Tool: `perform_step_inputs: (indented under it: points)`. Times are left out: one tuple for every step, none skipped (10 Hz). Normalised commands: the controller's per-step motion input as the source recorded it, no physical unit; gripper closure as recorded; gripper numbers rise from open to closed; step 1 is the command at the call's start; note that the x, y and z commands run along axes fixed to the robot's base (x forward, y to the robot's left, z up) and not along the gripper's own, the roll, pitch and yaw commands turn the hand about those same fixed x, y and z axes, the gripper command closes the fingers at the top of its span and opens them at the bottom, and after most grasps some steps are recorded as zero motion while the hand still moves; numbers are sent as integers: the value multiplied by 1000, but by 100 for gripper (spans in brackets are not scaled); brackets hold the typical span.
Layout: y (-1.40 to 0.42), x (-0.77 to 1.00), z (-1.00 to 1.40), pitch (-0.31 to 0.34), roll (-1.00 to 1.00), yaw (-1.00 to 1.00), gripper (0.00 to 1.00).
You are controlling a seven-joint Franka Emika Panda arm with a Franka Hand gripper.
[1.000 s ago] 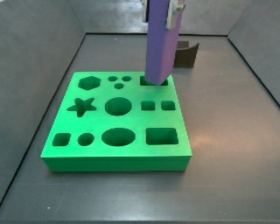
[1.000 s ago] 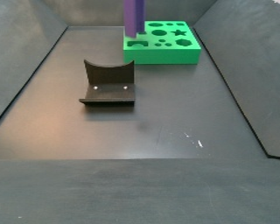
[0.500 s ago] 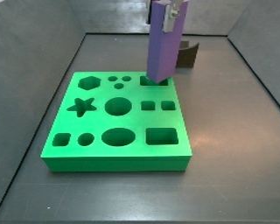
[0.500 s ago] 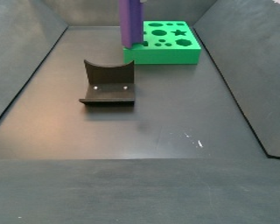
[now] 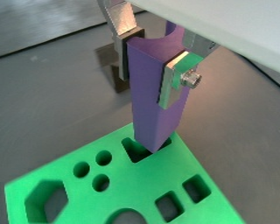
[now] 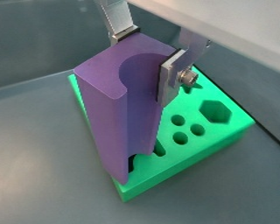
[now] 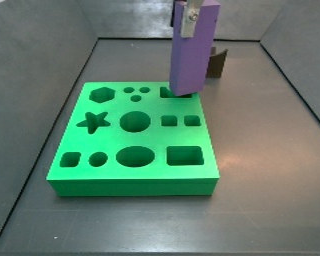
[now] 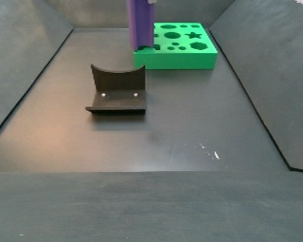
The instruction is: Insert the arch object.
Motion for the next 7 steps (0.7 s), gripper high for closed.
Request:
perform_step_inputs:
  points:
    - [0, 0, -17, 0, 1, -1000, 100]
    - [0, -51, -20, 0, 20, -1000, 100]
    - [0, -166, -29, 0, 34, -980, 100]
    - [0, -300, -29, -3, 53, -894, 100]
    - [80, -669, -51, -73, 0, -540, 100]
    - [60, -477, -40, -93, 0, -331, 100]
    - [37, -71, -177, -71, 17, 0, 100]
